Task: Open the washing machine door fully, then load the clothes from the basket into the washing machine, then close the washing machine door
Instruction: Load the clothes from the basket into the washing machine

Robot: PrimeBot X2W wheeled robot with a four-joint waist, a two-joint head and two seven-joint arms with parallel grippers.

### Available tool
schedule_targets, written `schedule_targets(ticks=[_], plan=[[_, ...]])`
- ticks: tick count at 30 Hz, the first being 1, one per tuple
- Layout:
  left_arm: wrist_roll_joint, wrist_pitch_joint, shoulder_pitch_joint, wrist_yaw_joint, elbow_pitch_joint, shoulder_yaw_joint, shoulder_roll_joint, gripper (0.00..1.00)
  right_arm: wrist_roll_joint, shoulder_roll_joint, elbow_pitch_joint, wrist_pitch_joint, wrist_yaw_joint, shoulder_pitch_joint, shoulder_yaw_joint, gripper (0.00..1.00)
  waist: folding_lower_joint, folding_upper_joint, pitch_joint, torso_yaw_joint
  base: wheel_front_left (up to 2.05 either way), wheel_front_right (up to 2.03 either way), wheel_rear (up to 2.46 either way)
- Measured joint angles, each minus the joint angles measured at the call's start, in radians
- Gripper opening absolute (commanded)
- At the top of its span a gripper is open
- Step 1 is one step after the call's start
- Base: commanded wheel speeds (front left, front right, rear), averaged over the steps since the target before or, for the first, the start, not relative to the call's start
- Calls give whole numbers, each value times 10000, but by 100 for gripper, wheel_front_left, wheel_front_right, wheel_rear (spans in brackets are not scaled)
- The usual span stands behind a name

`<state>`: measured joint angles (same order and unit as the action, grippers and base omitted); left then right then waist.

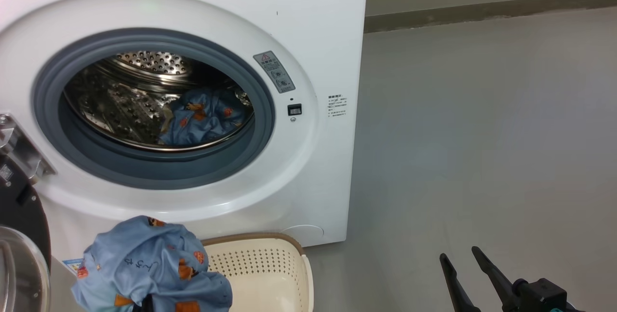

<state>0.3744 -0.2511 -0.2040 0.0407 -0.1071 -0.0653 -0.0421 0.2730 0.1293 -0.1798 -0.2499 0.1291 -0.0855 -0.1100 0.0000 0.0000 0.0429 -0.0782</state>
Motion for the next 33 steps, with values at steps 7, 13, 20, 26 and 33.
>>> schedule_targets(ticks=[7, 13, 20, 26, 33], plan=[[-297, 0, 546, -115, -12, 2, 0, 0, 0, -121, 4, 0, 0, 21, -23, 100, 0, 0, -182, -254, 0, 0, 0], [-566, 0, 1566, -207, -364, 278, 6, 0, 0, -301, 2, 0, 0, 42, -42, 100, 0, 0, -436, -556, 0, 0, 0], [-980, 0, 3314, -328, -1085, 826, -44, 0, 4, -477, 8, 0, 0, 483, -90, 100, 0, 0, -1016, -920, 0, 0, 0], [-1233, -19, 5151, -336, -2136, 1210, -416, 0, 33, -627, 12, 0, 0, 968, -198, 100, 0, 0, -1683, -1298, 0, 0, 0], [-1432, -42, 7343, -290, -3804, 1559, -1076, 0, 107, -679, 4, 0, 0, 1521, -391, 100, 0, 0, -2500, -1793, 0, 0, 0]])
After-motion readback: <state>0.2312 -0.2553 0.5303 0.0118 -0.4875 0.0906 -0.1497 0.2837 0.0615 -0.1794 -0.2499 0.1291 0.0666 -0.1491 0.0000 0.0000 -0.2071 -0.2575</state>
